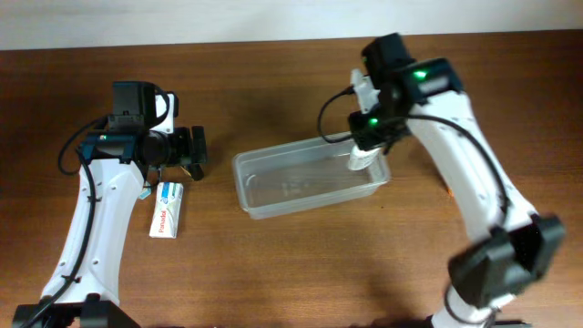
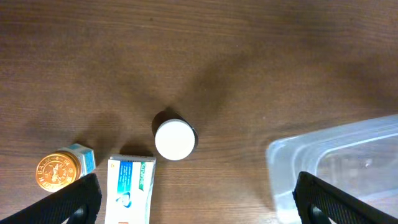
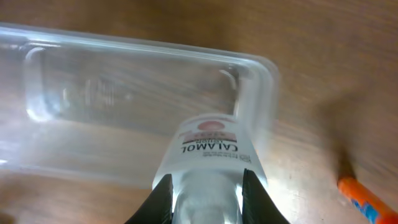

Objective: Pack container
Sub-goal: 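Carry the white bottle with right gripper into the container and release, then grasp the orange-and-white tube with the right gripper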

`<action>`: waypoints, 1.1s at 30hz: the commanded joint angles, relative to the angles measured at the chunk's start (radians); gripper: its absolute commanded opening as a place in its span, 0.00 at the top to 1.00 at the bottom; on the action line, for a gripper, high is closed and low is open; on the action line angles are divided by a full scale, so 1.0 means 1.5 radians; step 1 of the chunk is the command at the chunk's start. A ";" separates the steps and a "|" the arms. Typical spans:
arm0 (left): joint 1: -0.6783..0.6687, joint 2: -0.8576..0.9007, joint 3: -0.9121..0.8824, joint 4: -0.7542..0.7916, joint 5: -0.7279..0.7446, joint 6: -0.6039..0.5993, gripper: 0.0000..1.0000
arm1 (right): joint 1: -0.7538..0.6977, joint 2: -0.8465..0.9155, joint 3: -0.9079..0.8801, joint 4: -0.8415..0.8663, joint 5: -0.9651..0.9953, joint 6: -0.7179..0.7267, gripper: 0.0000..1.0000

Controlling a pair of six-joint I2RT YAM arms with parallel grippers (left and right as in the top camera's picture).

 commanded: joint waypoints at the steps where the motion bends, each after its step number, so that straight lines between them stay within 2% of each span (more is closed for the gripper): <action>1: 0.000 0.001 0.015 0.002 0.012 -0.004 0.01 | 0.006 0.065 0.007 0.015 0.004 -0.001 0.80; 6: 0.000 0.001 0.015 0.002 0.012 -0.004 0.01 | 0.006 0.125 0.007 0.046 0.004 -0.001 0.80; 10: 0.000 0.001 0.015 0.002 0.012 -0.004 0.01 | 0.005 0.127 0.007 0.063 0.005 -0.001 0.73; 12: 0.000 0.001 0.015 0.002 0.012 -0.004 0.01 | 0.005 0.127 0.008 0.066 0.005 -0.001 0.51; 13: 0.000 0.001 0.015 0.002 0.012 -0.004 0.01 | 0.005 0.123 0.008 0.061 0.006 -0.001 0.35; 19: 0.000 0.001 0.015 0.002 0.012 -0.004 0.01 | 0.004 0.048 0.046 0.035 0.046 0.013 0.17; 21: 0.000 0.001 0.015 0.002 0.012 -0.004 0.01 | -0.007 -0.001 0.083 0.013 0.089 0.046 0.02; 23: 0.000 0.001 0.015 0.002 0.012 -0.004 0.01 | -0.030 -0.035 0.102 -0.002 0.115 0.078 0.02; 26: 0.000 0.001 0.015 0.002 0.012 -0.004 0.01 | -0.122 -0.094 0.106 -0.040 0.117 0.146 0.02; 33: 0.000 0.001 0.015 0.003 0.012 -0.004 0.01 | -0.330 -0.101 0.088 -0.122 0.095 0.160 0.02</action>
